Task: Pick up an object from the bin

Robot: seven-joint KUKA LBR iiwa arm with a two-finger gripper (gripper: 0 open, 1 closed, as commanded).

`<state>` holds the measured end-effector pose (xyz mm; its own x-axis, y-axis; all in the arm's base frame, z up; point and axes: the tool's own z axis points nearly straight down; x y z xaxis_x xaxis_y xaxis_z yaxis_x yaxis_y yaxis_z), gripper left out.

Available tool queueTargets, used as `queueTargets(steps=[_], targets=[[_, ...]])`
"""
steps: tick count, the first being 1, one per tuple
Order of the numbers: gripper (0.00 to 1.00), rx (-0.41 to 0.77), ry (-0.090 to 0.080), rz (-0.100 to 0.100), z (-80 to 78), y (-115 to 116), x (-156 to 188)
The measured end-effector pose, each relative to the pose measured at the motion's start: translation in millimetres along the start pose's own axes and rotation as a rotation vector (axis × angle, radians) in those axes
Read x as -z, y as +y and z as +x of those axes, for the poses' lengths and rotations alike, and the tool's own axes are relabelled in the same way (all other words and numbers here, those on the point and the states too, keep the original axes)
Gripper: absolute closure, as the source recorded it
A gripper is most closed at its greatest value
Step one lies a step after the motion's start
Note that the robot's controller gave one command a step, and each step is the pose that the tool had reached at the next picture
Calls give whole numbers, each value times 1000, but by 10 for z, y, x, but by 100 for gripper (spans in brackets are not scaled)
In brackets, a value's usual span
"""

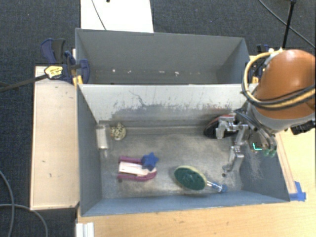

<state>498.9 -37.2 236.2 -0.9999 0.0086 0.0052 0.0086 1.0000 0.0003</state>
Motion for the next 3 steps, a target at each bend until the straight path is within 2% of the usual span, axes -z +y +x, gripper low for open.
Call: queueTargets(steps=[1, 2, 3], targets=[[0, 296, -2, 0, 35, 241, -1007], [0, 216, -12, -1, 130, 596, -1676], [100, 218, -9, 0, 138, 576, -1660]])
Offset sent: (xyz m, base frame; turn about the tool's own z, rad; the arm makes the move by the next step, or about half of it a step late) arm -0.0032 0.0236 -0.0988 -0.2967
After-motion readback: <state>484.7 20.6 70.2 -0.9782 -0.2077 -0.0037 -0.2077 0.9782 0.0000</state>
